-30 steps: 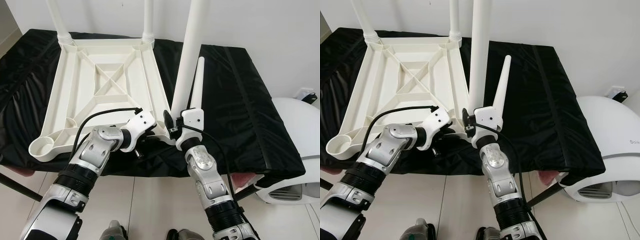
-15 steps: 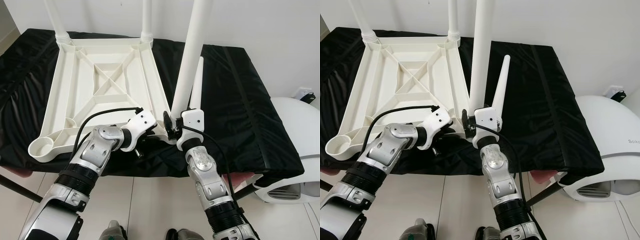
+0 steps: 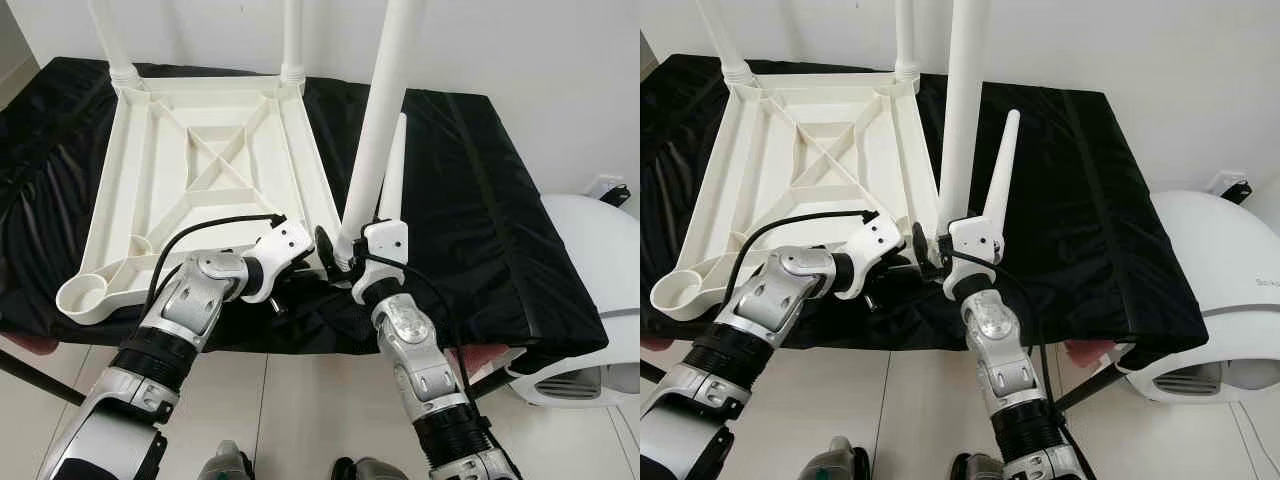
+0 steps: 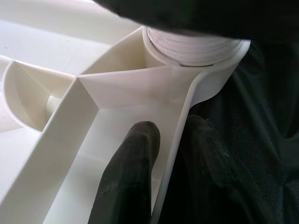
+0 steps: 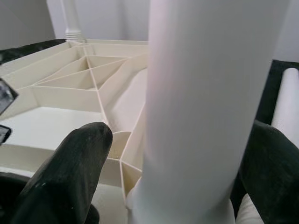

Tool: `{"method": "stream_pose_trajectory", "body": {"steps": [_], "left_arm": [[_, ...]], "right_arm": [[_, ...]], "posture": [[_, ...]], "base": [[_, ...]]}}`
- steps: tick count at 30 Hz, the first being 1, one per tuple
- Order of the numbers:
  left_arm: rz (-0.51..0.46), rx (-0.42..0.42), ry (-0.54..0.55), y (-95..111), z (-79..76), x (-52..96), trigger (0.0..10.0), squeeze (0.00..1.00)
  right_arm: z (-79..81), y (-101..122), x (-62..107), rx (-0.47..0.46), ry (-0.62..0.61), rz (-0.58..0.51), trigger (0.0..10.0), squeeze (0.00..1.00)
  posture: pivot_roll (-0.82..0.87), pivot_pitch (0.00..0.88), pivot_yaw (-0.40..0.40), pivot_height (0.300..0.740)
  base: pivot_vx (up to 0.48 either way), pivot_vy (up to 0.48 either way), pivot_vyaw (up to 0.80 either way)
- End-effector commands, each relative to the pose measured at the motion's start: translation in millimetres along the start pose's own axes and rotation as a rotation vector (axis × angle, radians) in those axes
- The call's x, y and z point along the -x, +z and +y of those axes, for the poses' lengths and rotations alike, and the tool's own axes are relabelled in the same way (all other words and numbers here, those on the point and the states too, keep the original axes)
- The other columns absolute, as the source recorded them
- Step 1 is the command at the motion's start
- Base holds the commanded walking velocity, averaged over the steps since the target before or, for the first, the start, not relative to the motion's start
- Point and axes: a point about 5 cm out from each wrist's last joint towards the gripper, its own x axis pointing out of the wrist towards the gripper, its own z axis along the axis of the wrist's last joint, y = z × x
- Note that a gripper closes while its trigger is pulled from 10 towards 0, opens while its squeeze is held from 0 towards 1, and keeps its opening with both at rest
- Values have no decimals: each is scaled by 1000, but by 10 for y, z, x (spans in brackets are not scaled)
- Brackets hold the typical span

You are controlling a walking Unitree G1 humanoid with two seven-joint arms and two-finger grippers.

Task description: Building children table

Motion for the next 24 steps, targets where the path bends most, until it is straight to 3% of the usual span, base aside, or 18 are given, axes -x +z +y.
{"method": "stream_pose_trajectory", "body": {"steps": [1,2,3,4,5,9,19,24], "left_arm": [[-41,-33,125,138,121,33,10000,0],[-42,-33,124,140,121,32,10000,0],[-41,-35,124,139,122,32,10000,0],[-40,-36,124,138,123,31,10000,0],[-40,-37,123,137,121,32,10000,0],[-40,-39,120,136,119,34,10000,0],[-37,-43,112,124,113,41,10000,0],[-37,-45,108,128,117,50,10000,0]], "right_arm": [[-30,-23,-1,-15,4,6,10000,1000],[-46,-19,-7,-19,10,3,10000,1000],[-72,-20,-21,-21,34,7,10000,894],[-90,-21,-30,-22,51,11,10000,894],[-107,-22,-35,-35,72,13,10000,0],[-134,-19,-42,-46,99,11,10000,0],[-395,-17,-120,-44,218,19,10000,0],[-460,-20,-152,-52,324,35,10000,0]], "posture": [[71,44,-57,740],[72,43,-57,740],[71,39,-58,740],[71,39,-58,740],[71,38,-58,740],[71,39,-58,740],[73,49,-54,740],[76,52,-49,740]], "base": [[0,0,0],[0,0,0],[0,0,0],[0,0,0],[0,0,0],[0,0,0],[0,0,0],[0,0,0]]}}
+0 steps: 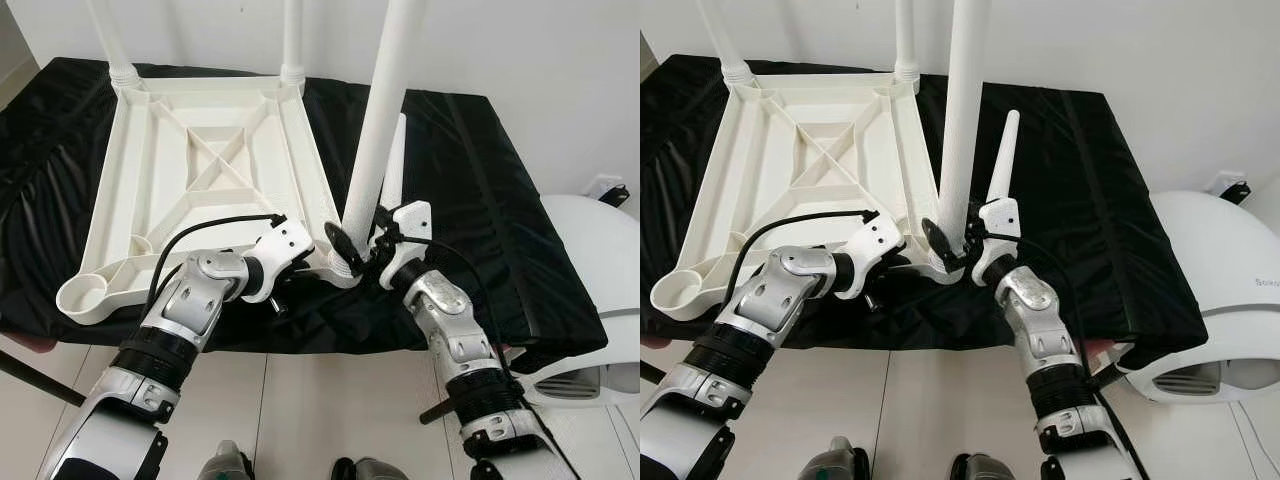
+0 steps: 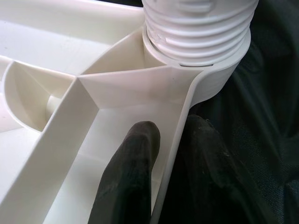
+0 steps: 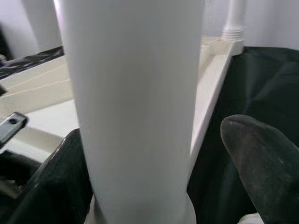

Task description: Building children table

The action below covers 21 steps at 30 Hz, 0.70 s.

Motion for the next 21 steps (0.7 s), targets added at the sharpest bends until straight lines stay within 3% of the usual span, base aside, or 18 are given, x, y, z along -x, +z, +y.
{"method": "stream_pose_trajectory", "body": {"steps": [1,16,21], "left_arm": [[-39,-45,106,130,113,52,10000,0],[-40,-50,101,139,119,65,10000,0],[-42,-55,91,150,108,61,10000,0]], "right_arm": [[-18,0,3,-8,53,-1,10000,0],[-101,-47,-22,2,257,43,10000,0],[-217,-43,-36,12,346,95,10000,0]], "posture": [[76,54,-48,740],[78,58,-37,740],[80,58,-37,740]], "base": [[0,0,0],[0,0,0],[0,0,0]]}}
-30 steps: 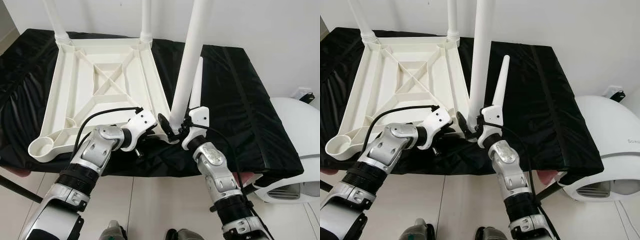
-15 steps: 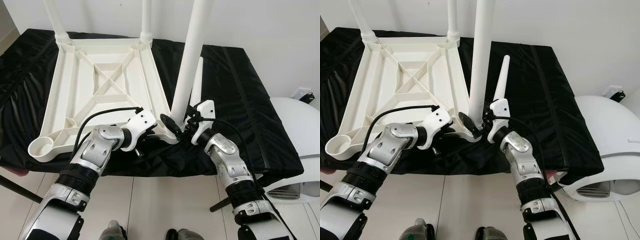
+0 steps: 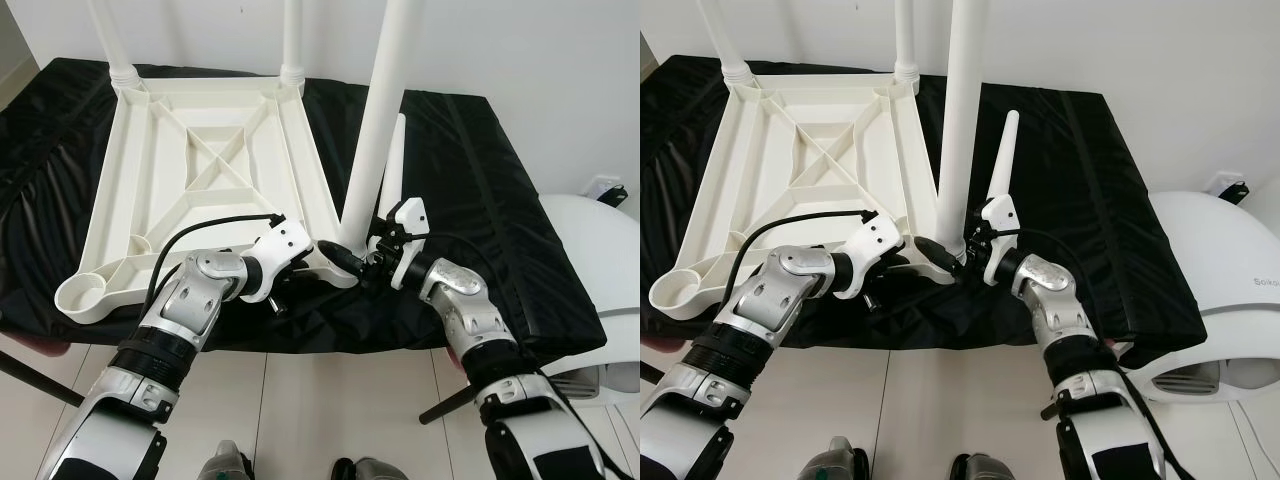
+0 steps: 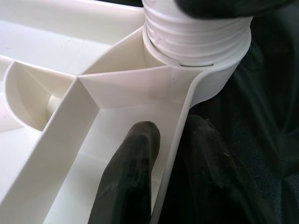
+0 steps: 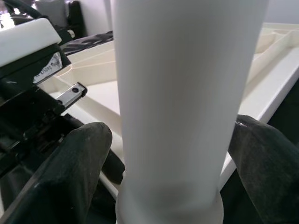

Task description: Building children table

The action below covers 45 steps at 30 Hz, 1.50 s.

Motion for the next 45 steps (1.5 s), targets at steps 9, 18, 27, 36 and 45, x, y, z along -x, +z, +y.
{"method": "stream_pose_trajectory", "body": {"steps": [9,18,27,36,45], "left_arm": [[-43,-62,63,137,49,56,10000,0],[-40,-66,43,120,8,57,10000,0],[-38,-68,32,119,-7,65,10000,0],[-40,-69,29,125,-15,68,10000,0],[-41,-72,30,127,-20,71,10000,0]], "right_arm": [[-143,24,49,-17,64,31,10000,0],[-206,64,31,-30,118,37,10000,0],[-202,67,9,-42,176,49,10000,0],[-191,63,-7,-49,212,54,3922,0],[-179,58,-12,-58,239,50,0,0]], "posture": [[85,62,-41,740],[90,68,-40,740],[94,75,-39,740],[95,77,-43,740],[97,70,-47,740]], "base": [[0,0,0],[0,0,0],[0,0,0],[0,0,0],[0,0,0]]}}
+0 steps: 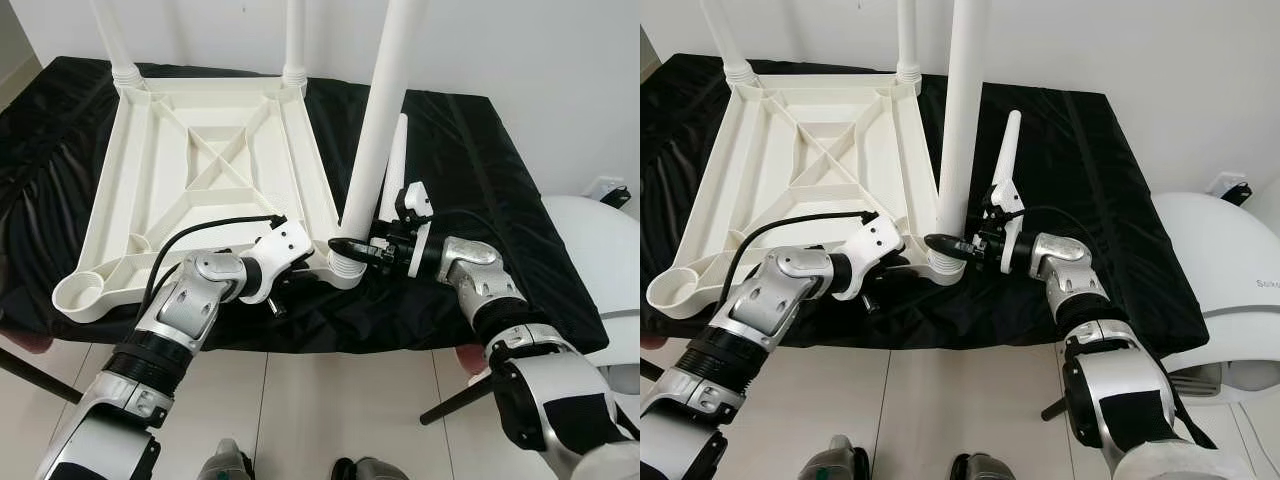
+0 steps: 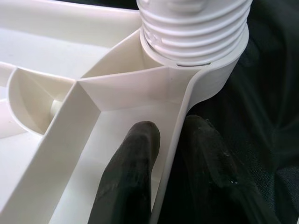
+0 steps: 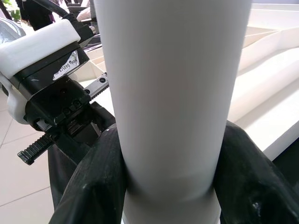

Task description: Building children table

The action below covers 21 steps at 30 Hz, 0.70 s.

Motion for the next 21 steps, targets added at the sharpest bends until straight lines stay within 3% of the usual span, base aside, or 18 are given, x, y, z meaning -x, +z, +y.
{"method": "stream_pose_trajectory", "body": {"steps": [1,6,8,21], "left_arm": [[-32,-28,35,91,20,29,10000,0],[-32,-26,40,88,26,29,10000,0],[-33,-24,43,87,24,29,10000,0],[-42,-8,61,96,19,9,10000,0]], "right_arm": [[21,-9,-13,-15,27,-11,0,0],[40,-39,-18,-15,18,-14,39,0],[54,-62,-24,-17,7,-16,10000,0],[113,-121,-8,-30,-42,-63,10000,0]], "posture": [[96,67,-47,740],[96,66,-48,740],[96,63,-50,740],[88,60,-52,740]], "base": [[0,0,0],[0,0,0],[0,0,0],[0,0,0]]}}
